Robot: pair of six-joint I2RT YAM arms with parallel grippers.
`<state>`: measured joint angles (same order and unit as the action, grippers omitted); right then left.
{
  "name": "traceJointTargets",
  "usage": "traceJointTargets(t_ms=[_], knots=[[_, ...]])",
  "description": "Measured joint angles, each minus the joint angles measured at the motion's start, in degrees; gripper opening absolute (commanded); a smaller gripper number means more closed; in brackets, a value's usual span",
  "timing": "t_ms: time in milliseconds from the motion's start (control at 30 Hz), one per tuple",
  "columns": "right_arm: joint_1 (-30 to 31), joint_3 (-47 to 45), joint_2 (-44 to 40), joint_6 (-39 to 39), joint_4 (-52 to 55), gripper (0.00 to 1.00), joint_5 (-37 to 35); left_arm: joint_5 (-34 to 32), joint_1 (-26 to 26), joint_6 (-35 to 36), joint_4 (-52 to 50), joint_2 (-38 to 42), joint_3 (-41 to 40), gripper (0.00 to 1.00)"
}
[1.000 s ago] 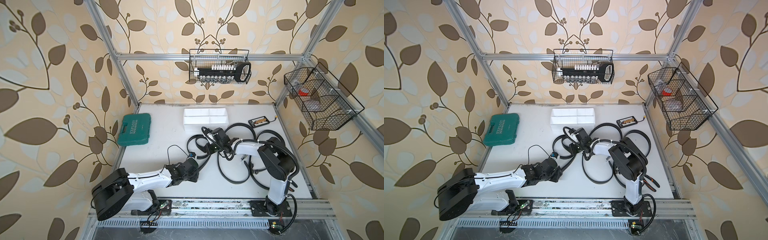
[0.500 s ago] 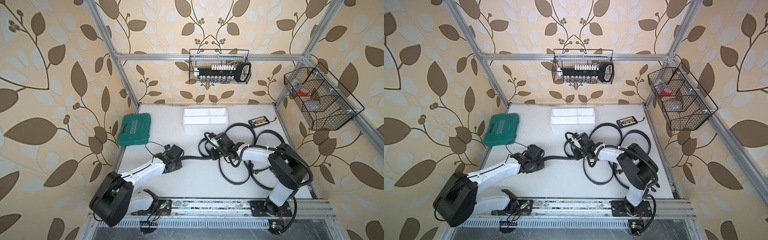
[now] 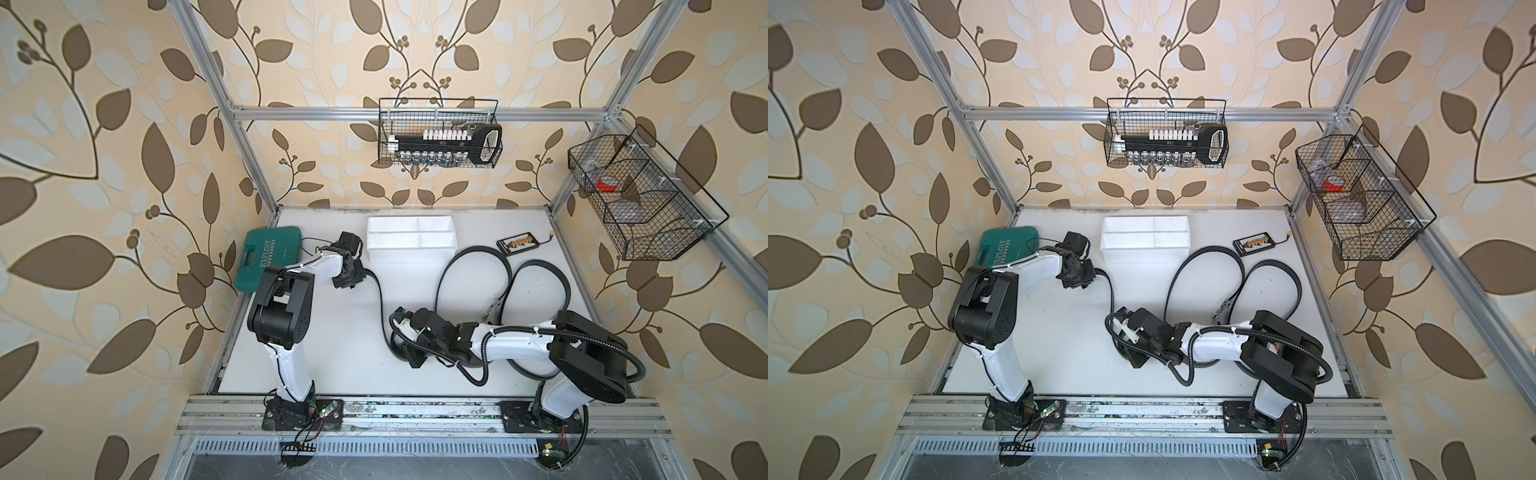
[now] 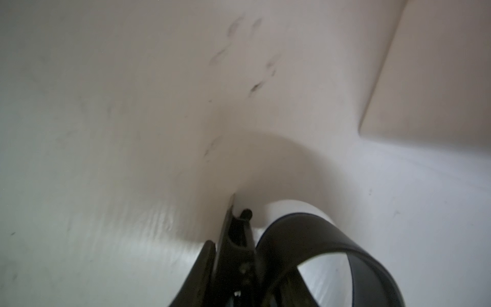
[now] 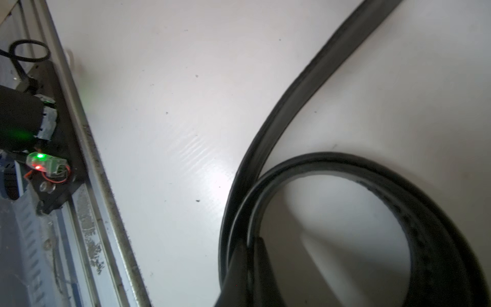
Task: Place the belts into the storage roll
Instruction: Roll the belt at the center of the board.
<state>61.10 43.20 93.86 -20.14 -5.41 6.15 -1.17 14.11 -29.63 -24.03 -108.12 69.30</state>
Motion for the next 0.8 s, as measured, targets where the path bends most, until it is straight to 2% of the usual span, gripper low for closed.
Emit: traceJointTargets(t_ms=[100,267,333,500,800], knots=[[1.36,0.00,0.87,-0.44,-1.77,0.00,0.00,0.61,4.90,1.07,1.57,-1.53,1.05,0.35],[2.16,0.07,3.13,-1.11,-5.07,0.00,-0.31,4.15,14.14,1.44,3.89,-2.14,1.25,0.60],[2.54,0.07,3.72,-1.33,-6.36,0.00,-0.87,5.95,16.04,1.42,4.35,-2.14,1.36,0.70],[3.15,0.09,5.29,-2.19,-10.03,0.00,-2.43,10.54,16.70,1.49,4.61,-2.34,2.60,0.99],[3.39,0.09,6.67,-3.06,-13.18,0.00,-3.67,10.91,16.76,1.57,1.73,-0.13,1.84,0.99]])
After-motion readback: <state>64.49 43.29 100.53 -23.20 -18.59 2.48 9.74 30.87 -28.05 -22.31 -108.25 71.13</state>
